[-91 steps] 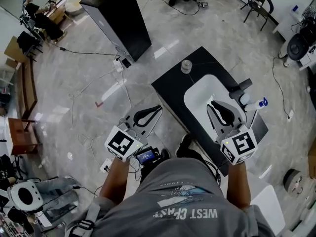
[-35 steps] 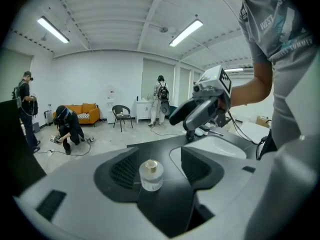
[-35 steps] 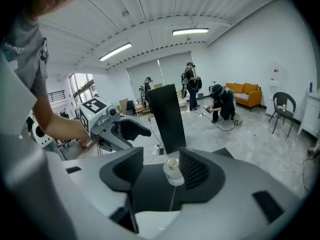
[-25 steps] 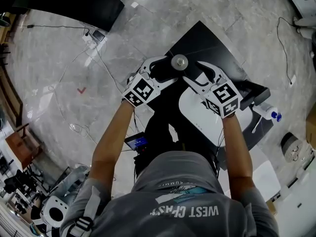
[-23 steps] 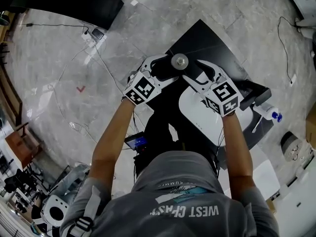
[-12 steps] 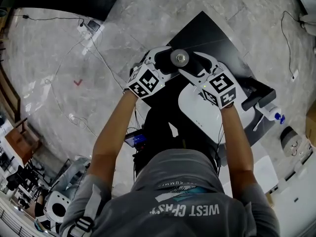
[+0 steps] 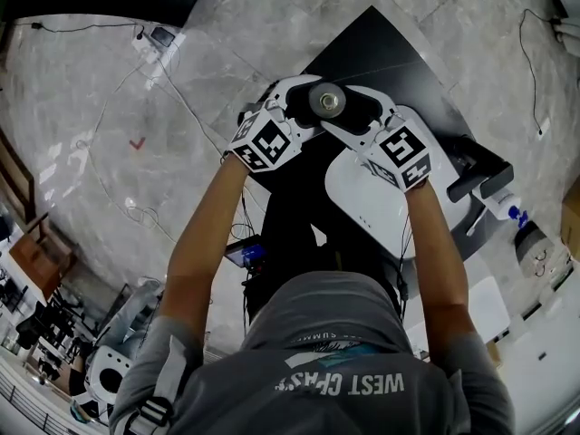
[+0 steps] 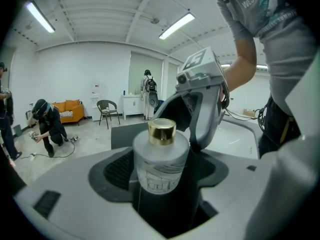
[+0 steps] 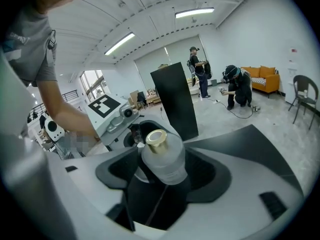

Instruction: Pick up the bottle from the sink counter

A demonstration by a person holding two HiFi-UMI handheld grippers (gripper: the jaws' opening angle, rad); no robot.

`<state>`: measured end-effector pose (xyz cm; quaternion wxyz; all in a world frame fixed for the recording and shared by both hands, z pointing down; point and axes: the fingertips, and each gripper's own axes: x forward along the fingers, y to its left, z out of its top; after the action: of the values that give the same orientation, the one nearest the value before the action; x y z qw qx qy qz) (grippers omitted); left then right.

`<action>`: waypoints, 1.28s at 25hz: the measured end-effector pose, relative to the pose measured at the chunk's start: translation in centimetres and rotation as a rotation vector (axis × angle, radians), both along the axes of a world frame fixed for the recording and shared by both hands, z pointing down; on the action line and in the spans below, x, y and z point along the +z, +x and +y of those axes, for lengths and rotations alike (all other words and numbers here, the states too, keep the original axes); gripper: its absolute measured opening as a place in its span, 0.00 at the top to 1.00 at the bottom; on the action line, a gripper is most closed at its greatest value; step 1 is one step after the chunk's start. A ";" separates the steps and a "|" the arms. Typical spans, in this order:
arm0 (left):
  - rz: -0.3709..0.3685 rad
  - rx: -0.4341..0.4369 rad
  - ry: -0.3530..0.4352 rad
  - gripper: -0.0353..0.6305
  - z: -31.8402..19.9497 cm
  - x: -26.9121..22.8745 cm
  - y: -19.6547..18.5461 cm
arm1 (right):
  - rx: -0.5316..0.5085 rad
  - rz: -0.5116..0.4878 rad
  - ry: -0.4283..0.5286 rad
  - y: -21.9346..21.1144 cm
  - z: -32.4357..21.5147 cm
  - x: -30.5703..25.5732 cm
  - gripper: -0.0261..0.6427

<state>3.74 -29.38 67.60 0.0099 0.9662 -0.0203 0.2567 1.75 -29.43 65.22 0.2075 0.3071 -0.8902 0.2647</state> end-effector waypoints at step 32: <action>0.031 0.079 0.079 0.46 0.8 -8.3 0.4 | 0.035 -0.095 0.142 0.2 0.6 -8.1 0.54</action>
<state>4.17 -28.61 59.32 -0.0379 0.9697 0.0079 0.2410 1.93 -28.81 57.14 0.1380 0.3238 -0.9101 0.2187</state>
